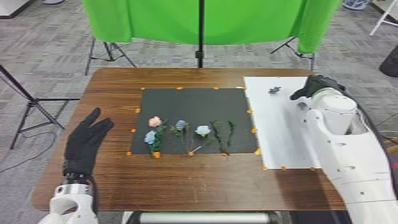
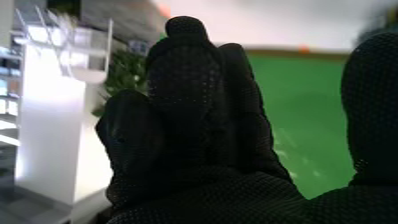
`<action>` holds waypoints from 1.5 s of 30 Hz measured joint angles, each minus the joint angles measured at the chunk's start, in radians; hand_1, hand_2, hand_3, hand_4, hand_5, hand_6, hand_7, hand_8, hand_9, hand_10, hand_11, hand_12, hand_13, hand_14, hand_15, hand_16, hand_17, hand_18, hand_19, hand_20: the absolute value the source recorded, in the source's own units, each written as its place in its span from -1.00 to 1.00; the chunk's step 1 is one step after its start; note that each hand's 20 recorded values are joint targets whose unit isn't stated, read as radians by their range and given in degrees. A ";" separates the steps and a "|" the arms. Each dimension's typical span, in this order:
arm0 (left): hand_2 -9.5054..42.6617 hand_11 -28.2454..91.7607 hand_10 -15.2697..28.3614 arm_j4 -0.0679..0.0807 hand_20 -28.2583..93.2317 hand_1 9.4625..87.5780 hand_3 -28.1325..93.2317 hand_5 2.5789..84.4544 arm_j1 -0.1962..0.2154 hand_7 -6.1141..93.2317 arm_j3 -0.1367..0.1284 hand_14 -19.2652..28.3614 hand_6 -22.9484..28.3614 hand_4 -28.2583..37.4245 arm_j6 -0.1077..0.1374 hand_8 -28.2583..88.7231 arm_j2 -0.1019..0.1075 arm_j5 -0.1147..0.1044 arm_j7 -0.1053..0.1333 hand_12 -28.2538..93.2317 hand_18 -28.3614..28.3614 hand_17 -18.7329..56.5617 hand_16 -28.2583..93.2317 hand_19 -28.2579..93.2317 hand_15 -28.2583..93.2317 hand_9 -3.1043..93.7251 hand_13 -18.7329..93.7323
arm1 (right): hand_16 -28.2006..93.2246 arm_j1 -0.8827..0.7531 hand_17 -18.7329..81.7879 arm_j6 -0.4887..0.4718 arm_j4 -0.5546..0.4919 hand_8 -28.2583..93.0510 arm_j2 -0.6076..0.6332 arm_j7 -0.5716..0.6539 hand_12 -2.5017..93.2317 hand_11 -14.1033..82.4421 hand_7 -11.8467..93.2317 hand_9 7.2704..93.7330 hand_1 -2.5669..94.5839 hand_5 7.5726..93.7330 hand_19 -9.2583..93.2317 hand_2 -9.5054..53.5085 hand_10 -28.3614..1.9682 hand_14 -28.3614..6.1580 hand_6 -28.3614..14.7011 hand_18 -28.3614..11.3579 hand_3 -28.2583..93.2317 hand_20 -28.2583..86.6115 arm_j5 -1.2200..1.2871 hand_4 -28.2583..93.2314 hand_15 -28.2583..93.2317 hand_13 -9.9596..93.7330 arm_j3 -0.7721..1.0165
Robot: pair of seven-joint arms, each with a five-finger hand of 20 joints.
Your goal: Arrange flowers
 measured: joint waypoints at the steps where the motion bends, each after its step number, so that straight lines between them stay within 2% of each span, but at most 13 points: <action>1: -0.74 -0.28 0.31 0.000 -0.19 -0.69 0.55 -0.03 0.000 -0.75 0.000 0.49 0.01 -0.83 0.000 -0.60 0.000 0.000 0.000 -0.32 0.48 -0.39 -0.45 -0.44 -0.34 0.02 -0.03 | -0.02 -0.006 0.50 0.000 0.006 -0.63 -0.006 0.000 -0.46 -0.32 -0.60 0.48 -0.34 0.15 1.00 -1.00 -0.22 0.21 0.30 -0.28 0.42 0.37 0.000 -0.72 0.44 0.78 0.005; 5: -0.74 -0.28 0.31 0.000 -0.19 -0.69 0.56 -0.03 0.000 -0.75 -0.001 0.49 0.01 -0.83 0.000 -0.60 -0.001 0.000 0.000 -0.32 0.48 -0.39 -0.45 -0.44 -0.34 0.02 -0.03 | -0.02 -0.026 0.53 0.003 0.020 -0.64 -0.023 0.000 -0.46 -0.30 -0.57 0.52 -0.23 0.21 1.00 -1.00 -0.15 0.30 0.34 -0.25 0.44 0.38 0.000 -0.74 0.44 0.82 0.015; 8: -0.73 -0.28 0.31 0.000 -0.19 -0.69 0.55 -0.03 0.001 -0.75 -0.001 0.49 0.01 -0.83 0.000 -0.60 -0.001 0.000 0.000 -0.32 0.48 -0.39 -0.45 -0.44 -0.34 0.02 -0.03 | -0.02 -0.037 0.55 0.044 0.021 -0.65 -0.029 -0.002 -0.46 -0.26 -0.53 0.59 -0.11 0.27 1.00 -1.00 -0.01 0.37 0.37 -0.20 0.46 0.40 -0.001 -0.76 0.44 0.85 0.021; 9: -0.73 -0.28 0.31 0.000 -0.19 -0.69 0.55 -0.03 0.001 -0.75 -0.001 0.49 0.01 -0.83 0.000 -0.60 -0.001 0.000 0.000 -0.32 0.48 -0.39 -0.45 -0.44 -0.34 0.02 -0.03 | -0.01 -0.041 0.57 0.065 0.023 -0.60 -0.031 -0.004 -0.43 -0.26 -0.51 0.63 -0.02 0.30 1.00 -1.00 0.09 0.42 0.38 -0.17 0.44 0.41 -0.003 -0.78 0.44 0.86 0.023; 10: -0.73 -0.28 0.31 0.000 -0.19 -0.69 0.55 -0.03 0.001 -0.75 -0.002 0.49 0.01 -0.83 0.000 -0.60 -0.001 0.000 0.000 -0.32 0.48 -0.39 -0.45 -0.43 -0.34 0.02 -0.03 | -0.01 -0.047 0.59 0.091 0.027 -0.47 -0.033 -0.006 -0.31 -0.34 -0.50 0.72 0.13 0.39 1.00 -1.00 0.19 0.45 0.34 -0.14 0.36 0.43 -0.006 -0.78 0.44 0.89 0.025; 14: -0.73 -0.28 0.31 -0.001 -0.19 -0.69 0.55 -0.03 0.001 -0.75 -0.002 0.49 0.01 -0.83 0.000 -0.60 -0.002 0.000 -0.001 -0.32 0.48 -0.39 -0.45 -0.43 -0.34 0.02 -0.02 | 0.01 -0.076 0.66 0.237 0.049 -0.35 -0.039 -0.024 -0.11 -0.51 -0.42 0.94 0.40 0.64 1.00 -1.00 0.38 0.58 0.32 -0.08 0.28 0.47 -0.022 -0.77 0.43 0.97 0.028; 18: -0.73 -0.28 0.31 -0.001 -0.19 -0.69 0.56 -0.03 0.004 -0.75 -0.005 0.49 0.01 -0.83 0.000 -0.60 -0.004 0.000 -0.001 -0.32 0.48 -0.39 -0.45 -0.43 -0.34 0.02 -0.02 | 0.02 -0.109 0.68 0.355 0.059 -0.35 -0.040 -0.037 -0.10 -0.52 -0.41 0.96 0.44 0.69 1.00 -1.00 0.40 0.61 0.30 -0.05 0.26 0.48 -0.021 -0.77 0.43 0.98 0.027; 24: -0.73 -0.28 0.31 -0.001 -0.19 -0.68 0.55 -0.03 0.008 -0.75 -0.006 0.49 0.01 -0.83 0.000 -0.60 -0.004 0.000 -0.001 -0.32 0.48 -0.39 -0.45 -0.43 -0.34 0.02 -0.02 | 0.02 -0.124 0.69 0.391 0.035 -0.35 -0.013 -0.028 -0.08 -0.52 -0.41 0.97 0.43 0.69 1.00 -1.00 0.39 0.61 0.30 -0.04 0.27 0.49 0.057 -0.76 0.43 0.99 -0.005; 28: -0.73 -0.28 0.31 -0.001 -0.19 -0.68 0.56 -0.03 0.009 -0.75 -0.007 0.50 0.01 -0.83 0.000 -0.60 -0.004 0.000 -0.002 -0.32 0.48 -0.39 -0.45 -0.43 -0.33 0.02 -0.02 | 0.03 -0.132 0.69 0.440 -0.044 -0.34 0.051 -0.008 -0.08 -0.52 -0.41 0.98 0.43 0.69 1.00 -1.00 0.39 0.62 0.30 -0.04 0.28 0.49 0.227 -0.75 0.43 0.99 -0.095; 32: -0.73 -0.28 0.31 -0.001 -0.19 -0.68 0.56 -0.03 0.009 -0.75 -0.006 0.49 0.01 -0.83 0.000 -0.60 -0.003 0.000 -0.002 -0.32 0.48 -0.39 -0.45 -0.43 -0.34 0.02 -0.03 | 0.03 -0.126 0.69 0.429 -0.173 -0.34 0.107 -0.010 -0.07 -0.51 -0.41 0.98 0.41 0.69 1.00 -1.00 0.40 0.62 0.31 -0.04 0.28 0.49 0.305 -0.75 0.44 0.99 -0.175; 36: -0.73 -0.28 0.31 -0.001 -0.19 -0.68 0.56 -0.03 0.007 -0.75 -0.004 0.49 0.01 -0.83 -0.002 -0.60 -0.003 0.000 -0.003 -0.32 0.48 -0.39 -0.45 -0.43 -0.34 0.02 -0.03 | 0.03 -0.089 0.69 0.342 -0.265 -0.34 0.120 -0.028 -0.07 -0.50 -0.41 0.98 0.41 0.69 1.00 -1.00 0.39 0.62 0.31 -0.04 0.29 0.50 0.329 -0.75 0.44 0.99 -0.237; 40: -0.72 -0.28 0.31 -0.001 -0.19 -0.68 0.55 -0.03 0.006 -0.75 -0.004 0.49 0.01 -0.83 -0.002 -0.60 -0.003 0.000 -0.003 -0.32 0.48 -0.39 -0.45 -0.43 -0.34 0.02 -0.03 | 0.03 -0.041 0.68 0.241 -0.287 -0.34 0.120 -0.065 -0.06 -0.49 -0.41 0.97 0.40 0.68 1.00 -1.00 0.38 0.62 0.31 -0.04 0.29 0.50 0.396 -0.75 0.44 0.98 -0.315; 45: -0.72 -0.28 0.31 0.000 -0.19 -0.69 0.55 -0.03 0.005 -0.75 -0.005 0.49 0.01 -0.82 -0.002 -0.60 -0.003 0.000 -0.006 -0.32 0.48 -0.40 -0.45 -0.43 -0.34 0.02 -0.03 | 0.03 -0.034 0.68 0.207 -0.280 -0.34 0.103 -0.116 -0.07 -0.48 -0.41 0.95 0.37 0.66 1.00 -1.00 0.36 0.62 0.31 -0.05 0.30 0.50 0.403 -0.74 0.44 0.98 -0.374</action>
